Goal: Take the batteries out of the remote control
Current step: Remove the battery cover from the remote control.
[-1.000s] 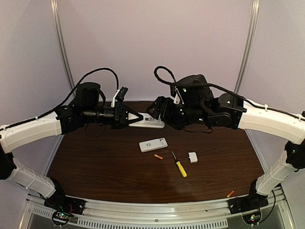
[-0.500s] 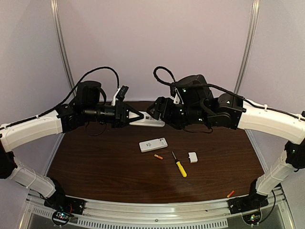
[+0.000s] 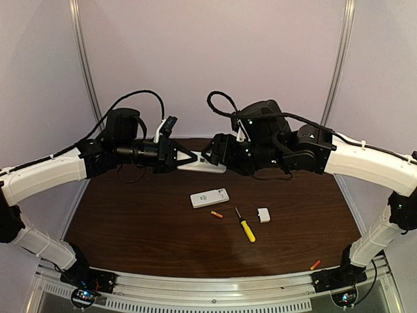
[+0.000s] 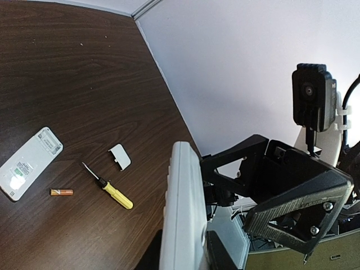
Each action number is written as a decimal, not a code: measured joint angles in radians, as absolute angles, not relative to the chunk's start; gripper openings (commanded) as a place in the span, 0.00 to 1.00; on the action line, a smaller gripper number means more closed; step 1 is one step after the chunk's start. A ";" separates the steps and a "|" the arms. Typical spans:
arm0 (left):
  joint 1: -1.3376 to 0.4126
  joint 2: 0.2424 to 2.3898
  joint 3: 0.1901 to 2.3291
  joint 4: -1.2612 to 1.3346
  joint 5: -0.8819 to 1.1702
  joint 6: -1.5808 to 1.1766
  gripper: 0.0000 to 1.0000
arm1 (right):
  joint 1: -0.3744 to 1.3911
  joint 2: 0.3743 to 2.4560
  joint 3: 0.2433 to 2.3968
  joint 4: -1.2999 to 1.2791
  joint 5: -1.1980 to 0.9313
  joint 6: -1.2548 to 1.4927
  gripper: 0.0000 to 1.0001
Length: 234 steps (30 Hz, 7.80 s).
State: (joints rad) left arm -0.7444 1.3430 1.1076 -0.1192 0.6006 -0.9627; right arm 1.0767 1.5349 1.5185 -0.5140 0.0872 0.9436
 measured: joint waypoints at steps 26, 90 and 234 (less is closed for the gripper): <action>-0.712 1.349 1.108 -0.143 0.633 -0.970 0.00 | 1.058 1.520 1.412 -0.350 -0.010 0.939 0.71; -0.676 1.305 1.084 0.165 0.759 -1.071 0.00 | 1.003 1.349 1.192 0.163 -0.189 1.029 0.71; -0.701 1.326 0.805 0.086 0.701 -0.951 0.00 | 0.903 1.530 1.156 -0.086 -0.607 1.004 0.70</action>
